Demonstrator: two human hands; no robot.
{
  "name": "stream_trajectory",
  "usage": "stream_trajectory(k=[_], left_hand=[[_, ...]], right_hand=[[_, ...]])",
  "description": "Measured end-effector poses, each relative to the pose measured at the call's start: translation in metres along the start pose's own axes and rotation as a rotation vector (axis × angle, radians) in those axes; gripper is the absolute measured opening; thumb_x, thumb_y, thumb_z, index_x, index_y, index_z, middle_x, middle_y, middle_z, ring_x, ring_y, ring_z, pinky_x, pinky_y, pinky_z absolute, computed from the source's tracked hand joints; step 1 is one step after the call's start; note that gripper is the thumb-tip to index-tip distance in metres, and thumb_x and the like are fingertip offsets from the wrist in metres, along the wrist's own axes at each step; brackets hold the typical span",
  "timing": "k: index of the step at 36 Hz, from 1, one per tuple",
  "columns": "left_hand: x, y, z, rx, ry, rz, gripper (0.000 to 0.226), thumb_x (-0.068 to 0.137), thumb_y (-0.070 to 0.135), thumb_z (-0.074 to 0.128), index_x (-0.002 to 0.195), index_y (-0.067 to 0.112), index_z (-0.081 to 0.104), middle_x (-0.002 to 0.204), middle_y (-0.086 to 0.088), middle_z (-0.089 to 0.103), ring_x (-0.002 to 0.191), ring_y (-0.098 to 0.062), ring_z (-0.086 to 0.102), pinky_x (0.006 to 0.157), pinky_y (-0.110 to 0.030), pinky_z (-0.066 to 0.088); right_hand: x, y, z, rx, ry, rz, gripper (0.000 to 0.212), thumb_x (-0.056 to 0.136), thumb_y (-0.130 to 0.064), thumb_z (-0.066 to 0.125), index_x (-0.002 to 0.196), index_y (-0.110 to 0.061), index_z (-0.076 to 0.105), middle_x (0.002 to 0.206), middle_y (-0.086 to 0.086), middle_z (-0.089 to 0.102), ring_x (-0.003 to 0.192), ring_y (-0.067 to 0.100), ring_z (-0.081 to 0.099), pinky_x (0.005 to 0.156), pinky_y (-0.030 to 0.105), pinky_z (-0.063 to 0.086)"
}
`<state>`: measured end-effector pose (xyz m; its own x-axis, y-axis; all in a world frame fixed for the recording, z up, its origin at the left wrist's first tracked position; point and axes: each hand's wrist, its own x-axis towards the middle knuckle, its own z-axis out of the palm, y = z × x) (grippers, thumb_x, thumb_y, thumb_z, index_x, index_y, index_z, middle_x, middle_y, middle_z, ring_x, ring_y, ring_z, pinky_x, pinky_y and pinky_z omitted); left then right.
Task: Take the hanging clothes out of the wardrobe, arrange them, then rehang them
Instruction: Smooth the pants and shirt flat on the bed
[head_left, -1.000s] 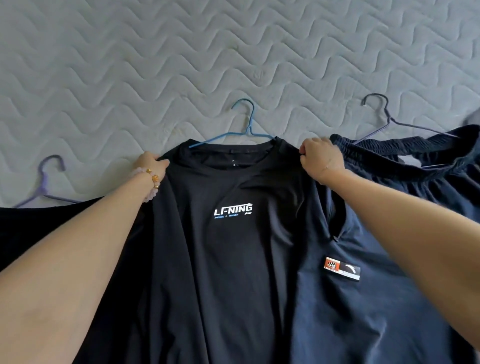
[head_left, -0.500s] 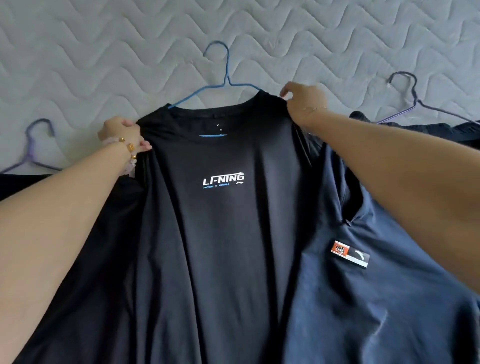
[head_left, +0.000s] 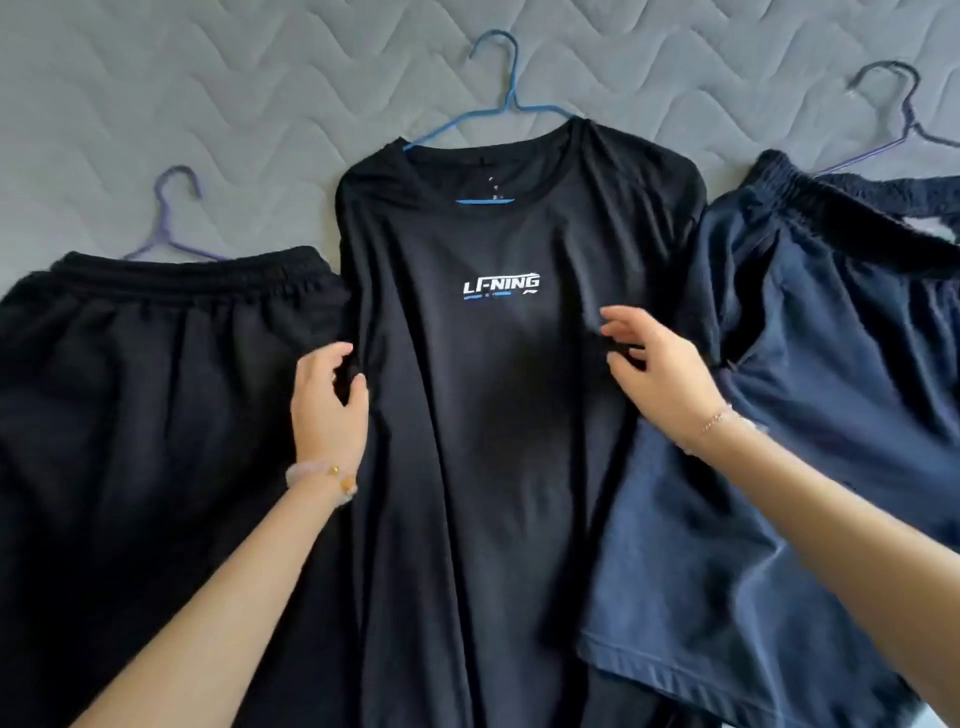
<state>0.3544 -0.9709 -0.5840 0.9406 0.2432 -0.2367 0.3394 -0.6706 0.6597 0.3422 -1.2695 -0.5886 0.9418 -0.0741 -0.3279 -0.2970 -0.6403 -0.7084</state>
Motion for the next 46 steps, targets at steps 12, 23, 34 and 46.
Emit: stream_trajectory(k=[12,23,34,46], left_hand=[[-0.048,-0.021,-0.004,0.182,-0.059,-0.043,0.052,0.088,0.028,0.062,0.135,0.014,0.046,0.134,-0.004,0.045,0.124,-0.022,0.043,0.104,-0.037,0.039],[-0.076,-0.059,-0.050,-0.106,0.060,-0.160,0.013,0.090,0.020,0.058,0.103,0.016,0.062,0.104,0.000,0.059,0.097,-0.017,0.057,0.085,-0.031,0.050],[-0.016,-0.148,-0.202,0.302,0.148,-0.174,0.034,0.092,0.018,0.055,0.125,0.009,0.055,0.130,-0.012,0.052,0.119,-0.029,0.051,0.098,-0.040,0.044],[0.139,-0.222,-0.270,0.018,-0.050,-0.308,0.056,0.091,0.036,0.054,0.137,0.006,0.041,0.139,-0.013,0.048,0.124,-0.034,0.049,0.102,-0.040,0.039]], right_hand=[[-0.041,0.012,0.047,-0.481,-0.085,-0.128,0.065,0.082,-0.010,0.063,0.142,-0.004,0.036,0.151,0.017,0.031,0.141,0.034,0.028,0.113,0.040,0.026],[-0.041,-0.030,0.041,-0.403,-0.123,0.034,0.060,0.088,-0.014,0.052,0.144,-0.011,0.031,0.152,0.006,0.028,0.137,0.027,0.034,0.108,0.038,0.035],[-0.028,-0.172,0.109,-0.349,-0.218,-0.191,0.050,0.092,-0.019,0.050,0.141,-0.019,0.038,0.143,0.000,0.043,0.118,0.024,0.051,0.095,0.032,0.040],[0.056,-0.239,0.200,-0.453,-0.064,0.069,0.057,0.095,-0.018,0.044,0.147,-0.007,0.023,0.155,0.005,0.021,0.133,0.030,0.039,0.099,0.040,0.042]])
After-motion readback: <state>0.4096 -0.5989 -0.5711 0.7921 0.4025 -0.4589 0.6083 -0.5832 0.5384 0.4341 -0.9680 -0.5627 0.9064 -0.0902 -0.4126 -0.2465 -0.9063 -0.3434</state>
